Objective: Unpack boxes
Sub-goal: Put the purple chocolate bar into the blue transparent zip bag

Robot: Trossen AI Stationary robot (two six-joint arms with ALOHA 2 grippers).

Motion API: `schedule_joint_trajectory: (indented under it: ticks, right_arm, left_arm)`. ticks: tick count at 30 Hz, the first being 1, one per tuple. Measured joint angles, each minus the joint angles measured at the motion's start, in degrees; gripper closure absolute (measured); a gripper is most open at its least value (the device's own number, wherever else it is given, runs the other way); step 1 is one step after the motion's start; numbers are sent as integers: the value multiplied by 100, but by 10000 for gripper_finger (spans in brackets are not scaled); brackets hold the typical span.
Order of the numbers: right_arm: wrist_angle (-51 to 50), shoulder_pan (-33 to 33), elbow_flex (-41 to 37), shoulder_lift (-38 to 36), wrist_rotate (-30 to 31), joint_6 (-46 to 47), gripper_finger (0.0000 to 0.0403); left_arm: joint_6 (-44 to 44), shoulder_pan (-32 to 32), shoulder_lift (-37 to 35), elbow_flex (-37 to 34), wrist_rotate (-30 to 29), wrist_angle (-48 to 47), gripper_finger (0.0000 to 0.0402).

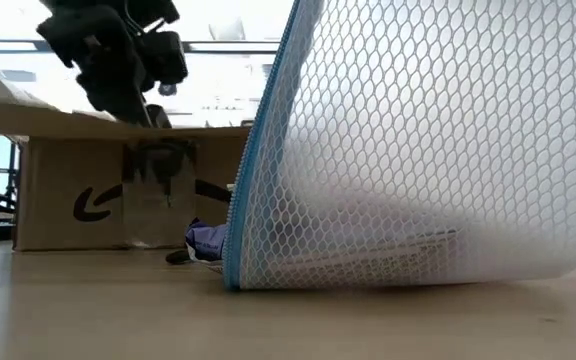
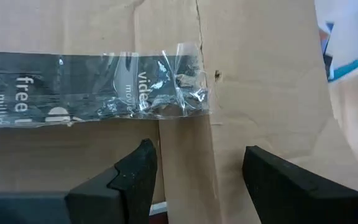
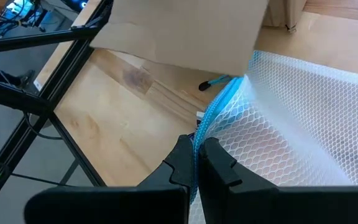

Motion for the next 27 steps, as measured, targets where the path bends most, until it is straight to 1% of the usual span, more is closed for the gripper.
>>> schedule_joint_trajectory:
  ticks: [4, 11, 17, 21, 24, 27]
  right_arm:
    - [-4, 0, -2, 2, -2, 1, 403]
    - [-1, -2, -2, 0, 1, 1, 403]
    - [-1, 0, -1, 2, 0, 0, 403]
    - [-1, 0, 0, 0, 1, 0, 403]
    - [0, -2, 0, 0, 2, 0, 403]
    - [-1, 0, -1, 1, 2, 1, 403]
  left_arm:
    - [32, 200, 95, -1, 157, 394, 206]
    - [253, 317, 114, 362, 136, 786, 219]
    - [314, 406, 114, 679, 132, 748, 227]
    - [402, 494, 110, 736, 125, 551, 230]
    - [753, 512, 110, 686, -92, 470, 233]
    - [845, 568, 104, 585, -327, 395, 238]
